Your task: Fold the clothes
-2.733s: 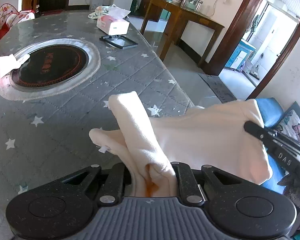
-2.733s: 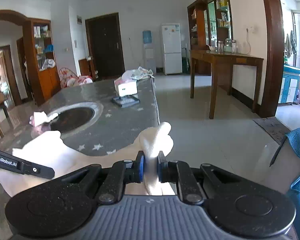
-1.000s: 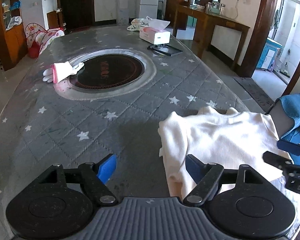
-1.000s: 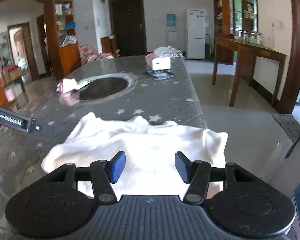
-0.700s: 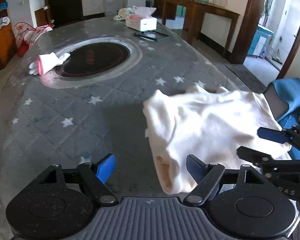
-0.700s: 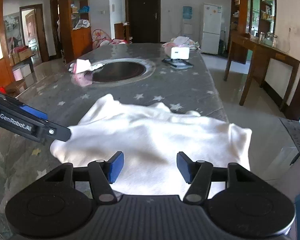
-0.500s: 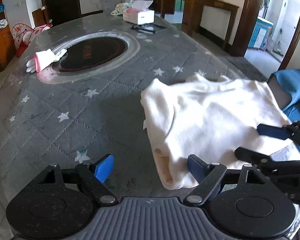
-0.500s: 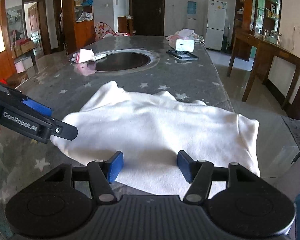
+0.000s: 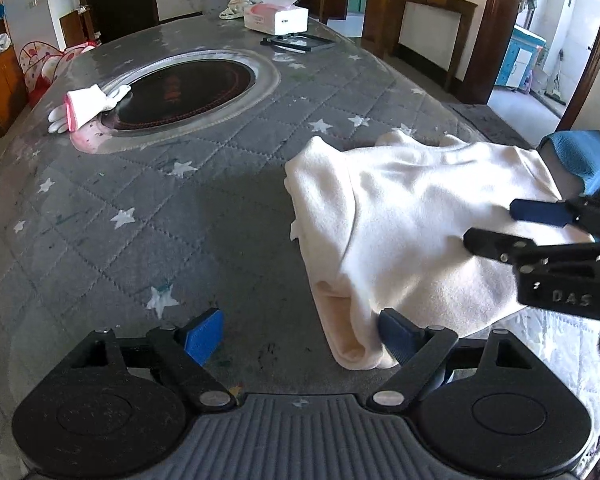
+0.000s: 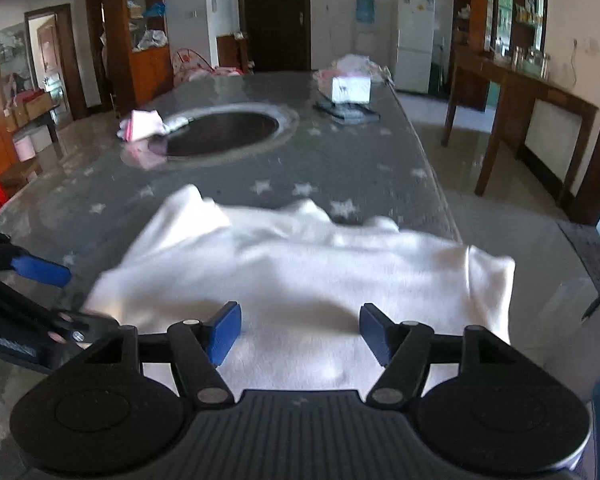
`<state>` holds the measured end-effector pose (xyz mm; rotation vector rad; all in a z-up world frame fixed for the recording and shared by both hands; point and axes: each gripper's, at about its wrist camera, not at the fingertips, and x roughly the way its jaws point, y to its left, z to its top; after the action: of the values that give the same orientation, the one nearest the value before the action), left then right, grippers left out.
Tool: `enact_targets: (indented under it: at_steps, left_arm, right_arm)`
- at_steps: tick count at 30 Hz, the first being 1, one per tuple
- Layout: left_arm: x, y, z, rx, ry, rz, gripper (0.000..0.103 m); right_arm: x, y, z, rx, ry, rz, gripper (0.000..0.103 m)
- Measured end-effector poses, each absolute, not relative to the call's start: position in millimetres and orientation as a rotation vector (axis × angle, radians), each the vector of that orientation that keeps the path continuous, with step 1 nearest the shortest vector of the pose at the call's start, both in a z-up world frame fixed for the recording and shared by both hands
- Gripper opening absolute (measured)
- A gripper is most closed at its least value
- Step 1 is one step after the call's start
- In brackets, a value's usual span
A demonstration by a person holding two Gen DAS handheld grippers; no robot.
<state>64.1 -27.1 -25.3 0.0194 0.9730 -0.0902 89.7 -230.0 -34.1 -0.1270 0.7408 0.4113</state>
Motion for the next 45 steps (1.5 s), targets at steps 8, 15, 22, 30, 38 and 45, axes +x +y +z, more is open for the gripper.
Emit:
enact_targets:
  at_steps: [8, 15, 22, 30, 38, 45]
  left_arm:
    - [48, -2, -11, 0.007, 0.908, -0.047, 0.096]
    - [34, 29, -8, 0.0, 0.893, 0.033, 0.101]
    - [19, 37, -1, -0.004, 0.859, 0.058, 0.103]
    - [5, 12, 4, 0.065, 0.813, 0.035, 0.103]
    - [-6, -7, 5, 0.089, 0.795, 0.018, 0.103]
    - [-16, -13, 2, 0.098, 0.792, 0.018, 0.103]
  right_arm:
    - [81, -221, -18, -0.115, 0.686, 0.418, 0.085]
    - [73, -196, -3, -0.105, 0.647, 0.447, 0.093]
    - [65, -182, 0, -0.095, 0.646, 0.427, 0.103]
    - [50, -192, 4, -0.068, 0.655, 0.337, 0.103]
    - [34, -215, 4, -0.032, 0.665, 0.265, 0.103]
    - [13, -223, 2, -0.003, 0.657, 0.223, 0.103]
